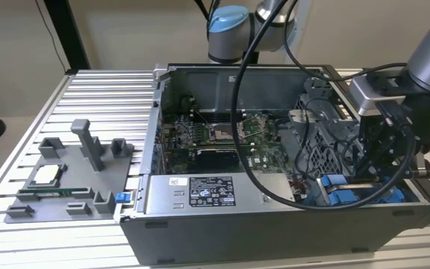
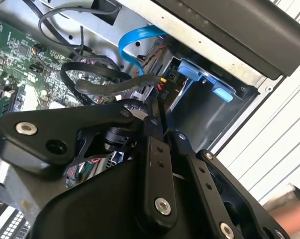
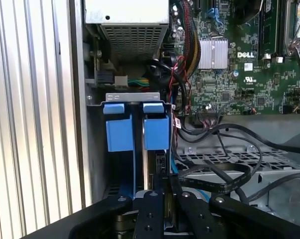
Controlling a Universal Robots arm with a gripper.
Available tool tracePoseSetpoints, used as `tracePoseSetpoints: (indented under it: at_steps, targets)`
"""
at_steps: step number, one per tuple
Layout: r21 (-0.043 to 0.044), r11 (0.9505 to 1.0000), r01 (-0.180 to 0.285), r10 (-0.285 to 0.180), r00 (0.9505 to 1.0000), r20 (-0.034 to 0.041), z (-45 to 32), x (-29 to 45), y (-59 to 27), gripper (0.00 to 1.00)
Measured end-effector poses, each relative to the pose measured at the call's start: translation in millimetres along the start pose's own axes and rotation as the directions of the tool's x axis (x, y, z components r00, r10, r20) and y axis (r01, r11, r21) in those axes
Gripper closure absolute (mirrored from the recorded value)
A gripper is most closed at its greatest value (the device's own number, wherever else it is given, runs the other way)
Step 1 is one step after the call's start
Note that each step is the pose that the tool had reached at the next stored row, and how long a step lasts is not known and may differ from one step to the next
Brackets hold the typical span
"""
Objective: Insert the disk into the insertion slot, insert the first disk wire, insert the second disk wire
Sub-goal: 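Insert the second disk wire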
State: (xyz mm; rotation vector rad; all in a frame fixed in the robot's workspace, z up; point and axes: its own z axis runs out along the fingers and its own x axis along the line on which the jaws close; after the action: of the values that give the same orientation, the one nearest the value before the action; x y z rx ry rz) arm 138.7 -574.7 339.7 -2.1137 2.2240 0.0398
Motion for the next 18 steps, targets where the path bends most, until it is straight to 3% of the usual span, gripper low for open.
tracePoseSetpoints:
  at_steps: [10,11,12,15,18]
  targets:
    - [0.001,1.0,0.0,0.0,1.0,-0.0038,8.2,0.0,0.6,1.0]
    - [0.0011,1.0,0.0,0.0,1.0,-0.0023,8.9,-0.1,0.5,0.0]
    - [0.0011,1.0,0.001,-0.001,1.0,0.0013,10.7,0.2,0.4,0.0]
    - [0.0007,1.0,0.0,0.0,1.0,0.0031,10.4,0.6,0.6,0.0]
    - [0.0003,1.0,0.0,0.0,1.0,0.0094,3.3,0.3,0.5,0.0]
